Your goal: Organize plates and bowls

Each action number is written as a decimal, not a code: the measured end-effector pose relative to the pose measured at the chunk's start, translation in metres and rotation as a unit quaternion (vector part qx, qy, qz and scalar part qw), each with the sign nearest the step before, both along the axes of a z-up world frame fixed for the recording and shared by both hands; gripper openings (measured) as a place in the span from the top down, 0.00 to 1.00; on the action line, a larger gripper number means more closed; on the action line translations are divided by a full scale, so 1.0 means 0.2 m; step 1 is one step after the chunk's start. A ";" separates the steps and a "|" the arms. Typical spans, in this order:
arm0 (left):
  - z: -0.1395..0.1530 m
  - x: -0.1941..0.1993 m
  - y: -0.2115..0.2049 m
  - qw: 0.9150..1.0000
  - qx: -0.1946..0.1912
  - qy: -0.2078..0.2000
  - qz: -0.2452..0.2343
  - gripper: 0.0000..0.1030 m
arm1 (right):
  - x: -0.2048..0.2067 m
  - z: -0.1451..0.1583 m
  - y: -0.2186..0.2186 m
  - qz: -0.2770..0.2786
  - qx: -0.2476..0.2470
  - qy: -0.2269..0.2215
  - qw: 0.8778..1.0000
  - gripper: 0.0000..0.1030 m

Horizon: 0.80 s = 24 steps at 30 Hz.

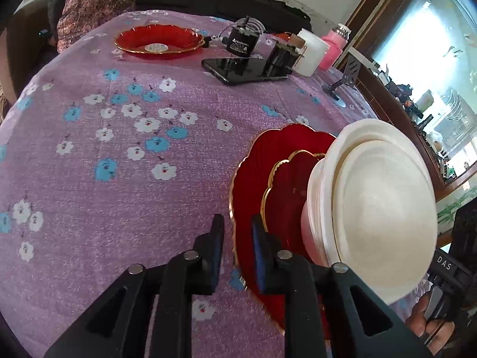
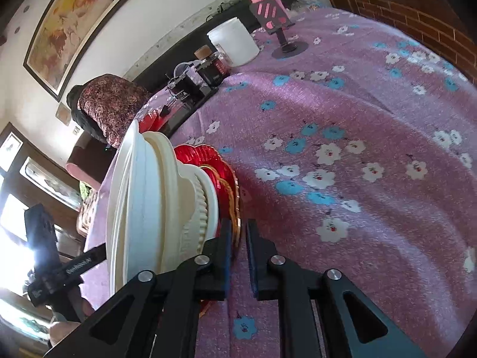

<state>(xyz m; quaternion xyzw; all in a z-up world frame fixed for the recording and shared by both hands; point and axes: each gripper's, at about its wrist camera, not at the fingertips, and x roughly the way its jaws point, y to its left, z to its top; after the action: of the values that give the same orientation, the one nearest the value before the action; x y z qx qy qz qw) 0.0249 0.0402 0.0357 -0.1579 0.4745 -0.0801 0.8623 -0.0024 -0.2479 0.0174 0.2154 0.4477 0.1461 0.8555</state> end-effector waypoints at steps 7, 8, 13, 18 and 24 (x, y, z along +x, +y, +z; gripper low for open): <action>0.06 -0.14 0.04 1.000 -0.002 -0.024 0.002 0.71 | -0.17 0.06 -0.07 -0.008 0.009 -0.023 1.000 0.77; 0.07 -0.17 0.04 1.000 -0.002 -0.027 0.000 0.71 | -0.19 0.07 -0.07 -0.008 0.009 -0.026 1.000 0.77; 0.11 -0.35 -0.02 0.998 0.006 -0.057 -0.015 0.59 | -0.38 0.12 -0.02 0.013 0.022 -0.052 0.998 0.77; 0.14 -0.58 -0.10 0.993 0.042 -0.106 -0.012 0.45 | -0.55 0.14 0.08 0.027 0.018 -0.077 0.997 0.73; 0.16 -0.87 -0.16 0.977 0.104 -0.184 0.012 0.17 | -0.81 0.14 0.18 0.013 -0.051 -0.142 0.988 0.54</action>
<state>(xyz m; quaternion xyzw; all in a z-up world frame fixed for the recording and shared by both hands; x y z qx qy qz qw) -0.1482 0.0079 0.0671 -0.0556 0.3116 -0.0475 0.9474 -0.1638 -0.2111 0.0451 0.1426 0.3312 0.1638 0.9182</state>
